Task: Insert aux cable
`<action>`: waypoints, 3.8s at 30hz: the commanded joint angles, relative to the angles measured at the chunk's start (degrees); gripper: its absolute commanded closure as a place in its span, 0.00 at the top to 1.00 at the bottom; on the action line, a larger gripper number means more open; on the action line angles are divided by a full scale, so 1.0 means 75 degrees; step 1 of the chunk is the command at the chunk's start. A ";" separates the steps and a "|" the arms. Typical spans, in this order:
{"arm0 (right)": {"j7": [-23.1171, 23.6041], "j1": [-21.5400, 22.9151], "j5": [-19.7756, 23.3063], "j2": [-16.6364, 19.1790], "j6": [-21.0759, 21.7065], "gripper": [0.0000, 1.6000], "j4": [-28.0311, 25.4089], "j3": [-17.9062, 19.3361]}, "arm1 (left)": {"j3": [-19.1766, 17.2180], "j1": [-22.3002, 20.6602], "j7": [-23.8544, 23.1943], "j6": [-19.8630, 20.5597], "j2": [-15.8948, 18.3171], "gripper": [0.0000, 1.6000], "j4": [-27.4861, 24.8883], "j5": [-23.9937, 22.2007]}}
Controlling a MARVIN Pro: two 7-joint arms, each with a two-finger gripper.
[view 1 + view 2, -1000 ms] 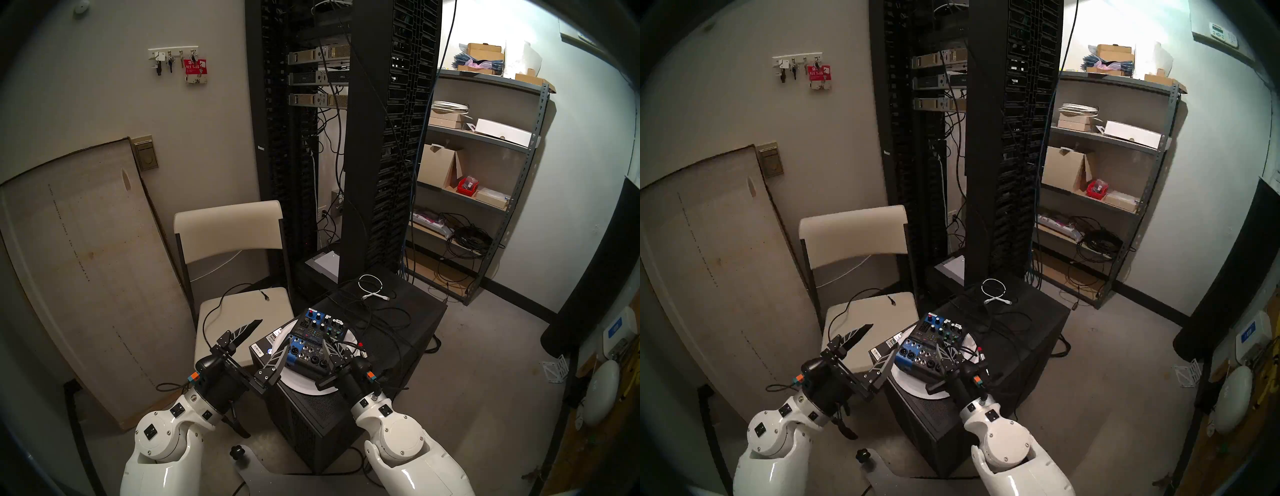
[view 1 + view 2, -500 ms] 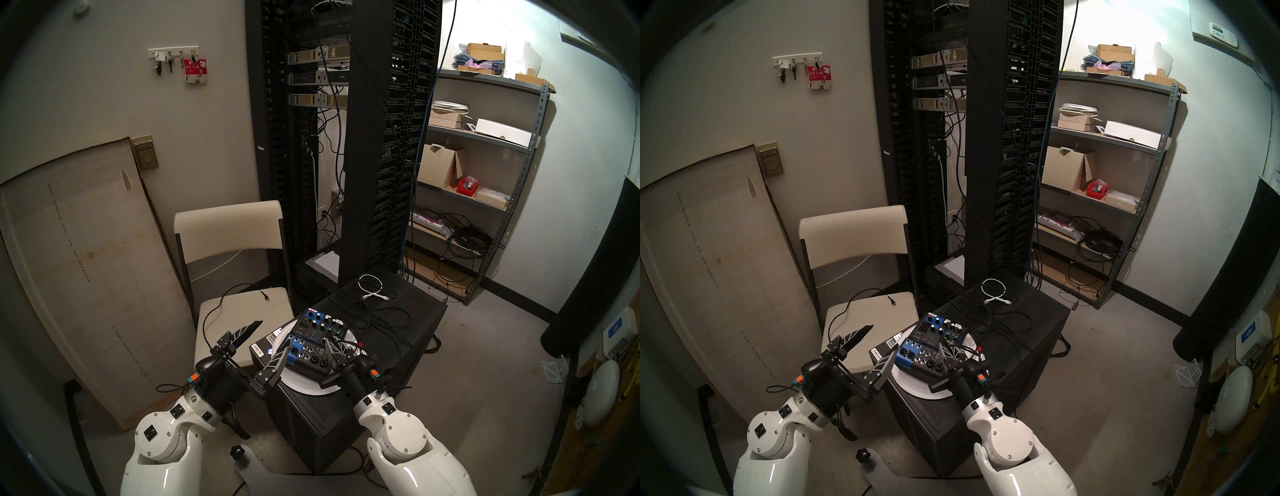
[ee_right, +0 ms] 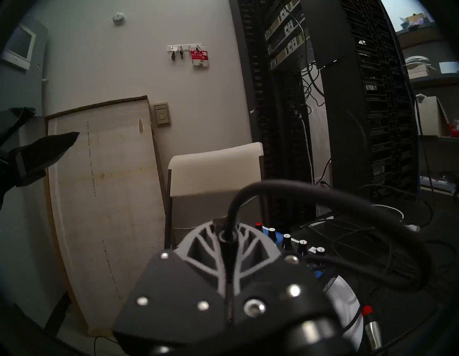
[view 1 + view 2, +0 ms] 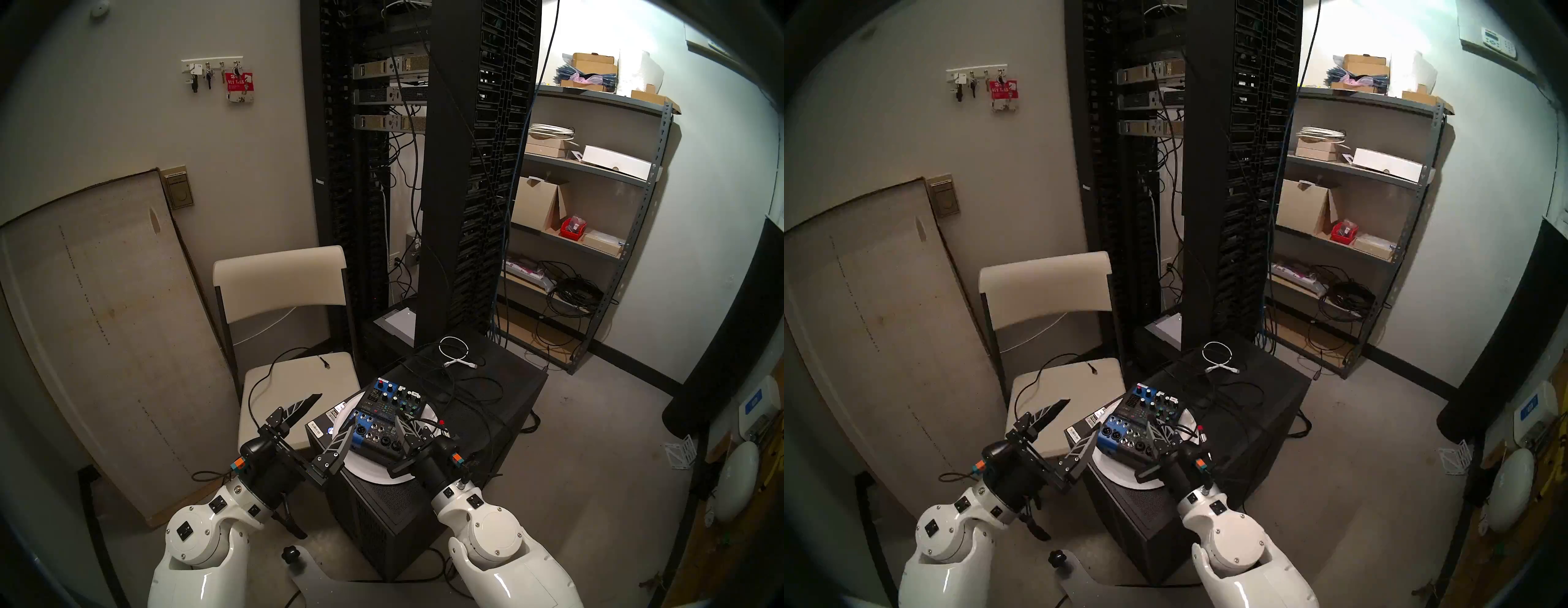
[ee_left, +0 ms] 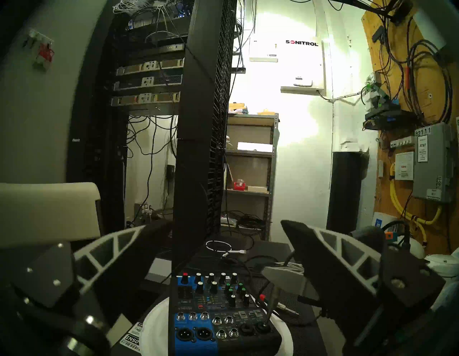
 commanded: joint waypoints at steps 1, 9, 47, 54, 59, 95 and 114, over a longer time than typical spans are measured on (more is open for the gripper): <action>-0.0038 0.0010 -0.0038 -0.0030 -0.0060 0.00 -0.0116 -0.0003 | 0.0027 -0.0034 0.0010 -0.0002 -0.0008 1.00 -0.0086 0.0030; -0.0074 0.0095 -0.0024 -0.0049 -0.0098 0.00 -0.0063 0.0033 | 0.0024 -0.0041 0.0010 0.0005 -0.0012 1.00 -0.0098 0.0045; -0.0099 0.0090 -0.0041 -0.0017 -0.0077 0.00 -0.0036 0.0000 | -0.0011 -0.0023 0.0000 -0.0001 -0.0033 1.00 -0.0084 0.0066; -0.0091 0.0091 -0.0193 -0.0032 -0.0188 0.00 0.0063 -0.0032 | -0.0013 -0.0028 0.0001 -0.0005 -0.0042 1.00 -0.0090 0.0070; -0.0066 0.0152 -0.0676 0.0070 -0.0395 0.00 0.0162 -0.0183 | -0.0022 -0.0025 0.0011 0.0001 -0.0043 1.00 -0.0092 0.0086; -0.0702 0.0105 -0.1552 -0.0087 -0.0794 0.00 0.0728 -0.0259 | -0.0078 -0.0017 -0.0020 -0.0037 -0.0068 1.00 -0.0075 0.0061; -0.0763 -0.0026 -0.1563 0.0013 -0.0756 0.00 0.0539 -0.0314 | -0.0089 -0.0029 -0.0049 -0.0045 -0.0079 1.00 -0.0083 0.0072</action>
